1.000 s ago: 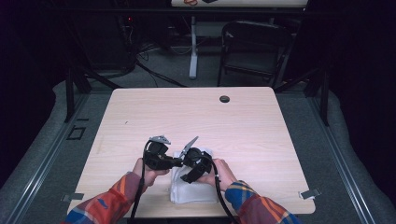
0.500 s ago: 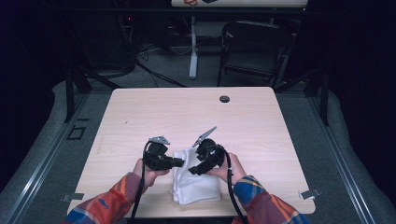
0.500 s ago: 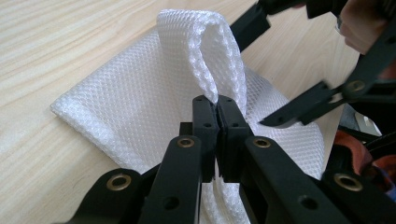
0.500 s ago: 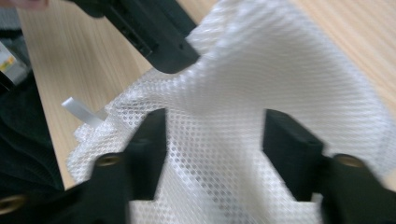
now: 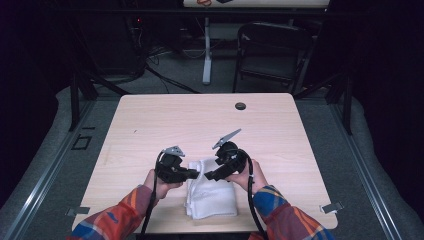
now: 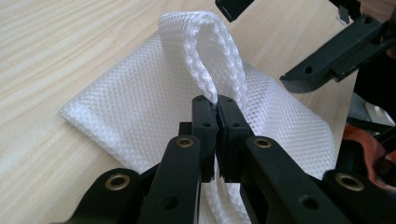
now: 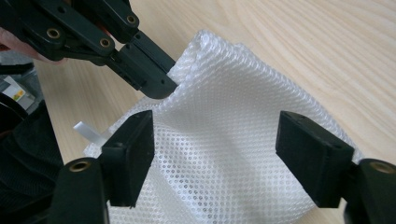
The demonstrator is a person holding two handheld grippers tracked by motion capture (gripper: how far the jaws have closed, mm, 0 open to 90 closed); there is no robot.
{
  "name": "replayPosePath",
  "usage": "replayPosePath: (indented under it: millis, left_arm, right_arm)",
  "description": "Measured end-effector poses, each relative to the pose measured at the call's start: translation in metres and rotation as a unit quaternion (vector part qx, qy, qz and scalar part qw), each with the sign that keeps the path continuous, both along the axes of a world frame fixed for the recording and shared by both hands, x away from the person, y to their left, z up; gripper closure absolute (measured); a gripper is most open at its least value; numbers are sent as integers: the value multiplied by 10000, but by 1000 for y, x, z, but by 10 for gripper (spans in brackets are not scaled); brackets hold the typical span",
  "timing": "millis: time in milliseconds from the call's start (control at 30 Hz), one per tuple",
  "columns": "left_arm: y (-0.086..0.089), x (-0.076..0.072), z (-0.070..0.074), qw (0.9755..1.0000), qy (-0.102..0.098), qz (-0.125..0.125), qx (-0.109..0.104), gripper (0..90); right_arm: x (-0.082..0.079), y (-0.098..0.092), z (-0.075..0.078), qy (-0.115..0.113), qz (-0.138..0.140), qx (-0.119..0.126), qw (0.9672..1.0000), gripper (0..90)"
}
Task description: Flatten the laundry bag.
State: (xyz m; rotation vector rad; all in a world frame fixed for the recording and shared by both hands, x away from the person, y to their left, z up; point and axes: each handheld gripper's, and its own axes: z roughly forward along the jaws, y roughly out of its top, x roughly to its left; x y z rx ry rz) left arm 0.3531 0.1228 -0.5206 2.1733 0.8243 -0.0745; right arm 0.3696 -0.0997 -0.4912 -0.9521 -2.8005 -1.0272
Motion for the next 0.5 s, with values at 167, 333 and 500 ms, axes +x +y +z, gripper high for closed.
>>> replayPosePath:
  millis: [167,333,500]
  left_arm:
    - [-7,0,-2,9999,-83,-95,72,872]
    - [-11,1,-4,9998,-88,-185,39,872]
    - [-16,-2,-4,9995,-148,-271,105,872]
  right_arm:
    - [3,-2,5,-8,-114,157,9998,314]
    - [8,5,10,-57,-177,205,9996,343]
    - [9,12,9,-122,-320,44,9994,459]
